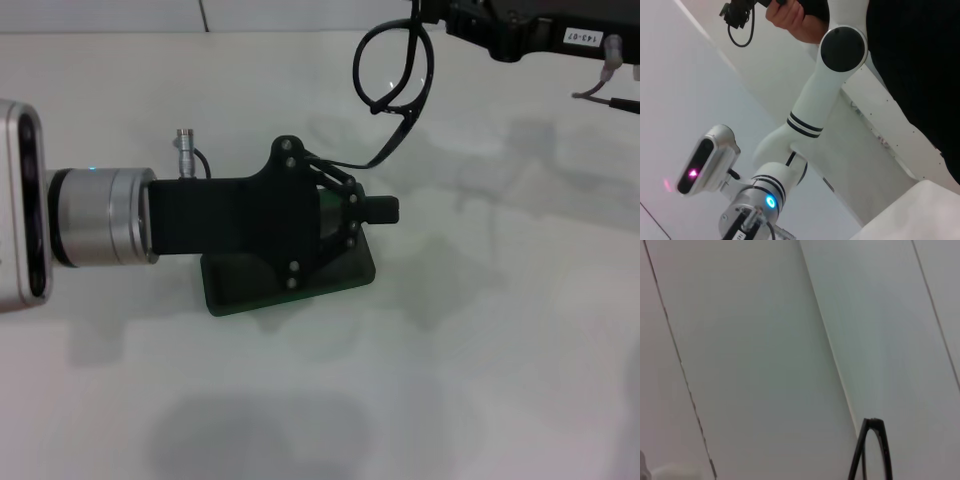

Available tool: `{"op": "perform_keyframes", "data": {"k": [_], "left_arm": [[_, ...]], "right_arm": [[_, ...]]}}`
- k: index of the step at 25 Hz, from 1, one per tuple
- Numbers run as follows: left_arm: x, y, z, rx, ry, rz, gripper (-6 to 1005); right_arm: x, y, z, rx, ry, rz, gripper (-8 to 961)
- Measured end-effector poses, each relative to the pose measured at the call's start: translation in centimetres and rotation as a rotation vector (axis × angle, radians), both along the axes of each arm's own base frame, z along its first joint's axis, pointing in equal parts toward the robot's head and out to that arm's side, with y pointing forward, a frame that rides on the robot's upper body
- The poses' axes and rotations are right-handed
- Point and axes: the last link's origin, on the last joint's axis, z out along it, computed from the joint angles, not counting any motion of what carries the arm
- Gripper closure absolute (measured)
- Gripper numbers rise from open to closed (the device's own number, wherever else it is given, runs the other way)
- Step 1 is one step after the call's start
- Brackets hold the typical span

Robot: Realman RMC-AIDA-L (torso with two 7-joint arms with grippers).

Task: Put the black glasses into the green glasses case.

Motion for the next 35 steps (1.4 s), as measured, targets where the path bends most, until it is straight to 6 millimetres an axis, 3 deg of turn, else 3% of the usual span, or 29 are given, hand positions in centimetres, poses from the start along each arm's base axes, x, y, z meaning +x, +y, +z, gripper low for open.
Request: {"op": "perform_keyframes", "data": {"k": [24,35], "left_arm": [[1.8,1.1,0.4,0.011,-0.022,-0.052,1000],[2.1,1.5,0.3,0.020,-0.014,-0.056,1000]], "right_arm": [[-0.4,-0.9,-3.3,-0.078,-0.152,0.069,916],[-0.3,-1.8,-3.6,-0.108,-0.164,0.118,916]]}}
